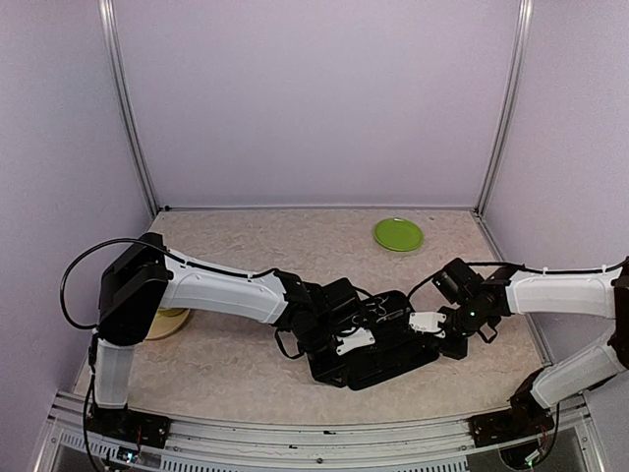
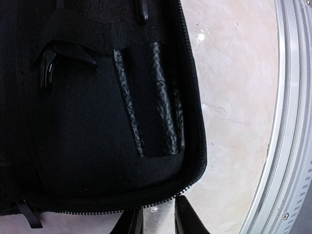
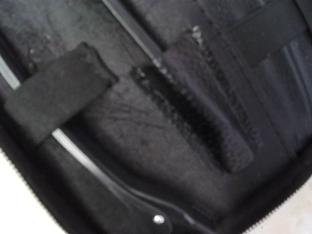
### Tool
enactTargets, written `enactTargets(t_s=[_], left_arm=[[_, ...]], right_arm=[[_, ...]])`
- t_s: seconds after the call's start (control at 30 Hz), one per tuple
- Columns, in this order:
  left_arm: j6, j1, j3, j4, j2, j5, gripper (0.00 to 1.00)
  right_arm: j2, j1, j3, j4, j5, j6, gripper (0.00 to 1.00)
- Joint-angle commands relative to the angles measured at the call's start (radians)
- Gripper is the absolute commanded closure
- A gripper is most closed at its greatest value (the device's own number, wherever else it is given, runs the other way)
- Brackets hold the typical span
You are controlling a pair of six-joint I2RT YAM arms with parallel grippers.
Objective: Sort the hair-cutting tools
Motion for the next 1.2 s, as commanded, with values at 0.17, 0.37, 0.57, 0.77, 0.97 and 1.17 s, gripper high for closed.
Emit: enactTargets(t_s=[0.17,0.37,0.57,0.77,0.97,1.17], left_arm=[[-0.005,-0.006,-0.032,-0.008,0.037,-0.003,0.76],[-0.009,-0.009,-0.031,0.007,0.039,0.005,0.76],[-0.008,-0.011,-0.027,0.012,0.039,0.011,0.76],[-0.009,-0.011,-0.03,0.021,0.039,0.017,0.76],[-0.009,-0.01,-0.037,0.031,0.036,0.02,0.76],[-0.008,0.001,-0.074,0.068,0.001,0.024,0.76]], right_arm=[[0.06,0.082,0.049,-0.042,0.014,0.048,1.0],[0.098,0.129,0.07,-0.038,0.002,0.054,1.0],[0.141,0.17,0.104,-0.044,-0.043,0.051,1.0],[0.16,0.197,0.122,-0.058,-0.14,0.025,0.97],[0.155,0.197,0.1,-0.065,-0.234,-0.016,0.88],[0.134,0.196,0.064,-0.051,-0.235,-0.031,0.79]])
